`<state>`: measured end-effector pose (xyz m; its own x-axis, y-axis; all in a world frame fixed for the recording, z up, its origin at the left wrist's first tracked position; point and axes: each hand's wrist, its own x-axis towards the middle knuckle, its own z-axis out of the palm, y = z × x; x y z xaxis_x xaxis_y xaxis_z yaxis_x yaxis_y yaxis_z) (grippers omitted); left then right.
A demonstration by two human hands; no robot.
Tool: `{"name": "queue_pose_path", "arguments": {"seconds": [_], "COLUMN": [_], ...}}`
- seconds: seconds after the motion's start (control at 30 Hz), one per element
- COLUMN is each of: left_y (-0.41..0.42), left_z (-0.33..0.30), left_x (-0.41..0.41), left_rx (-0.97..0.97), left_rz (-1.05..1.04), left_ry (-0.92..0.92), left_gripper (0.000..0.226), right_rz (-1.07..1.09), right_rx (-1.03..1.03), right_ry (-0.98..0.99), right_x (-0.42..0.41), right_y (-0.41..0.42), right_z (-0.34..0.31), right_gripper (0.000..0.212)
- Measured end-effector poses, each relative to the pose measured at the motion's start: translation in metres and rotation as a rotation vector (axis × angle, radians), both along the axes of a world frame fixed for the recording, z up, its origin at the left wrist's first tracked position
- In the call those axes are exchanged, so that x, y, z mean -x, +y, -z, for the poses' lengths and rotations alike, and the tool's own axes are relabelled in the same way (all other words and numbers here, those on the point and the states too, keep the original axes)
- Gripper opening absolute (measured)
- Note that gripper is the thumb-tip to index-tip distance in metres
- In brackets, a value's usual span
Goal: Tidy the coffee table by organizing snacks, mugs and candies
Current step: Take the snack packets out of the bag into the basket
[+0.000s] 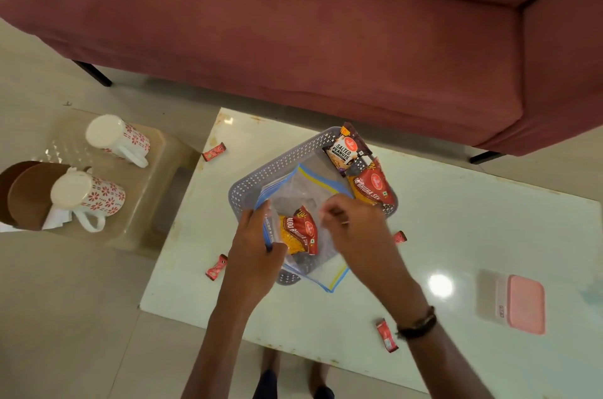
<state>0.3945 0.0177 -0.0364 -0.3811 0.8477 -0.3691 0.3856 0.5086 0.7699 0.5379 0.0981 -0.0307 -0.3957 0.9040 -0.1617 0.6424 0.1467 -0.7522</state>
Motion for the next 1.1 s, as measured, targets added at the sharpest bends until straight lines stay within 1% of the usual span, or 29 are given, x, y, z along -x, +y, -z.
{"name": "queue_pose_path", "arguments": {"seconds": [0.03,0.07,0.1,0.13,0.2,0.27,0.33,0.4,0.5,0.6,0.7,0.77,0.87,0.9,0.97,1.03,1.1], "left_y": [0.000,-0.001,-0.002,-0.004,-0.008,-0.013,-0.017,-0.022,-0.025,-0.025,-0.024,-0.020,-0.014,-0.012,-0.009,-0.006,-0.005], "left_z": [-0.001,-0.003,-0.003,-0.003,0.000,0.003,0.007,0.010,0.011,0.011,0.012,0.011,0.011,0.012,0.016,0.020,0.023], "left_x": [-0.001,-0.002,-0.002,-0.002,-0.003,-0.004,-0.006,-0.006,-0.005,-0.001,0.003,0.003,0.005,0.007,0.013,0.019,0.023], "left_rx": [-0.015,-0.028,-0.038,-0.041,-0.043,-0.055,-0.054,-0.043,-0.052,-0.081,-0.104,-0.107,-0.142,-0.151,-0.165,-0.172,-0.165], "left_rz": [0.007,0.016,0.024,0.029,0.028,0.017,-0.009,-0.031,-0.056,-0.088,-0.107,-0.105,-0.080,-0.063,-0.017,0.039,0.100], "left_ry": [0.004,0.006,0.008,0.011,0.018,0.021,0.007,0.000,0.008,0.034,0.063,0.099,0.130,0.122,0.060,-0.018,-0.044], "left_gripper": [0.065,0.064,0.063,0.062,0.057,0.052,0.050,0.053,0.052,0.047,0.043,0.042,0.043,0.044,0.044,0.042,0.035], "right_rz": [-0.107,-0.199,-0.253,-0.280,-0.269,-0.215,-0.103,-0.030,-0.041,-0.016,-0.064,-0.098,-0.176,-0.186,-0.161,-0.110,-0.087], "right_rx": [0.093,0.170,0.216,0.240,0.264,0.302,0.338,0.309,0.293,0.196,0.170,0.099,0.057,0.052,0.039,0.048,0.059], "right_ry": [-0.147,-0.334,-0.487,-0.583,-0.671,-0.704,-0.668,-0.599,-0.454,-0.345,-0.207,-0.080,0.121,0.149,0.209,0.286,0.325], "right_x": [0.014,0.026,0.034,0.040,0.048,0.052,0.055,0.057,0.058,0.056,0.040,0.025,0.005,0.000,-0.009,-0.016,-0.019], "right_y": [-0.001,0.001,0.004,0.009,0.017,0.020,0.018,0.014,0.006,-0.001,-0.013,-0.018,-0.022,-0.023,-0.022,-0.020,-0.016], "right_z": [0.008,0.022,0.038,0.055,0.089,0.114,0.128,0.132,0.133,0.128,0.105,0.079,0.036,0.024,0.003,-0.004,-0.005], "right_gripper": [0.013,0.019,0.023,0.026,0.030,0.031,0.035,0.031,0.029,0.013,0.016,0.020,0.013,0.011,0.014,0.014,0.014]}}
